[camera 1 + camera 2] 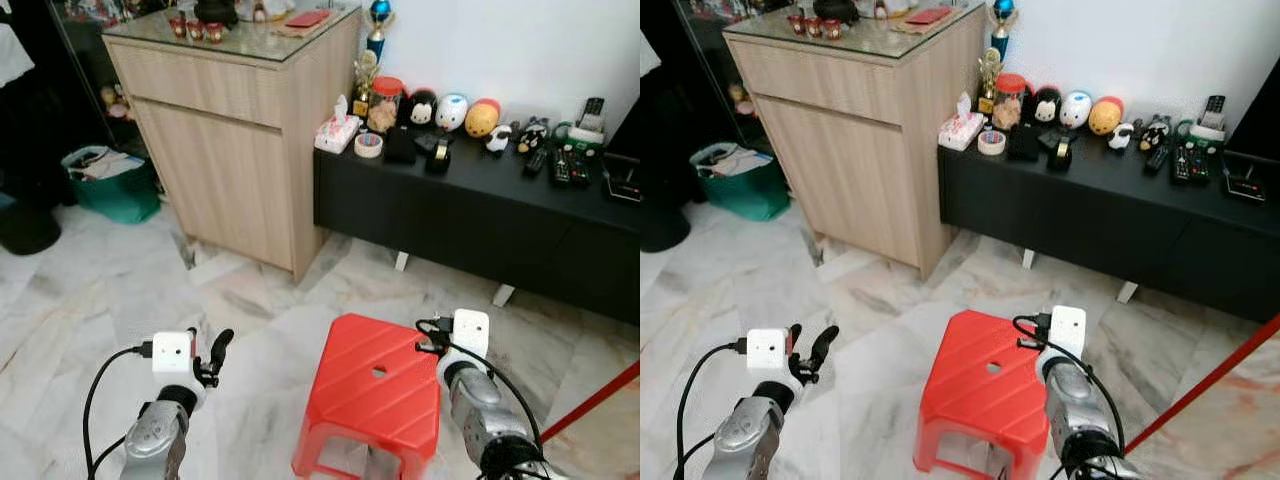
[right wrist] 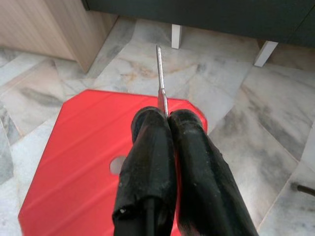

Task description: Hang keys on a hook

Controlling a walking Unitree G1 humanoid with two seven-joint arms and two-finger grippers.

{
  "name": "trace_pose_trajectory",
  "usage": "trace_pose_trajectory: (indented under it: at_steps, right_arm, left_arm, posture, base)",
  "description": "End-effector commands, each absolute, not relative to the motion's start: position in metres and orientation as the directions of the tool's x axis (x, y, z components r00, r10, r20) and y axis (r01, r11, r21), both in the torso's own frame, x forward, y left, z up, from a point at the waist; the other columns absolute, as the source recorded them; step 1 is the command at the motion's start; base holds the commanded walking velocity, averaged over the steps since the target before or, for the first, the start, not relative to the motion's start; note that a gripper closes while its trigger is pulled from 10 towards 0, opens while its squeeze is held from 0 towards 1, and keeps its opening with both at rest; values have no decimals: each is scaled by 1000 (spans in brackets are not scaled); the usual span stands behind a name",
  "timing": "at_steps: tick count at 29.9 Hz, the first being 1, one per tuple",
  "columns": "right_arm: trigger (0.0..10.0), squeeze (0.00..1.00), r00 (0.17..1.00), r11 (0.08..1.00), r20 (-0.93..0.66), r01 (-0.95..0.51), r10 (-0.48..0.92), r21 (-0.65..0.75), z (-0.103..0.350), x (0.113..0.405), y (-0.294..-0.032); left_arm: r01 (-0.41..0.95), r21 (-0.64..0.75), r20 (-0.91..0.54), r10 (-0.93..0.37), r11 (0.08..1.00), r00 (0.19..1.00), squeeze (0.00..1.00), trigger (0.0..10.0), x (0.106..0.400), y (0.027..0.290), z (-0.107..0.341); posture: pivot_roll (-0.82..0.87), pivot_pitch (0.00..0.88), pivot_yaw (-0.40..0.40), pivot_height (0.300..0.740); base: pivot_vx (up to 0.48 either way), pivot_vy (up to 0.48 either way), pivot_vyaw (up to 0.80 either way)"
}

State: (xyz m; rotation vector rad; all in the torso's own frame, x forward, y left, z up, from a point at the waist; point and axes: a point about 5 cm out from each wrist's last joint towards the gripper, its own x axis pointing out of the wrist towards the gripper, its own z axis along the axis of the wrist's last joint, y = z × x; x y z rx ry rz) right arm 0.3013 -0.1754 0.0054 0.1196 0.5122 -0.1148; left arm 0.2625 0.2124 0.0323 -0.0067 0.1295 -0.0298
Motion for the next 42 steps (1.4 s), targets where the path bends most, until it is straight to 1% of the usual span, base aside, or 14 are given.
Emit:
trace_pose_trajectory:
  at_steps: [1, 29, 39, 42]
  right_arm:
    - [10000, 0, 864, 983, -494, 162, -97, 91, 6, 302, -178]
    - [10000, 0, 859, 978, -496, 190, -124, 85, 8, 305, -178]
    - [10000, 0, 842, 986, -526, 164, -120, 39, 6, 304, -180]
    - [10000, 0, 841, 990, -530, 140, -105, 26, 6, 305, -179]
  left_arm:
    - [22, -21, -144, -25, 1000, 989, 0, 10000, 259, 213, 29]
    - [24, -23, -138, -27, 999, 990, 0, 10000, 258, 212, 31]
    - [20, -21, -138, -23, 1000, 990, 0, 10000, 257, 212, 31]
    - [21, -12, -141, -22, 1000, 990, 0, 10000, 257, 213, 32]
  posture:
    - [63, 0, -27, 740]
    - [68, 0, -25, 740]
    - [69, 0, -27, 740]
    - [71, 0, -28, 740]
  base:
    - [-277, 0, 0]
    - [-325, 0, 0]
    - [-322, 0, 0]
    - [0, 0, 0]
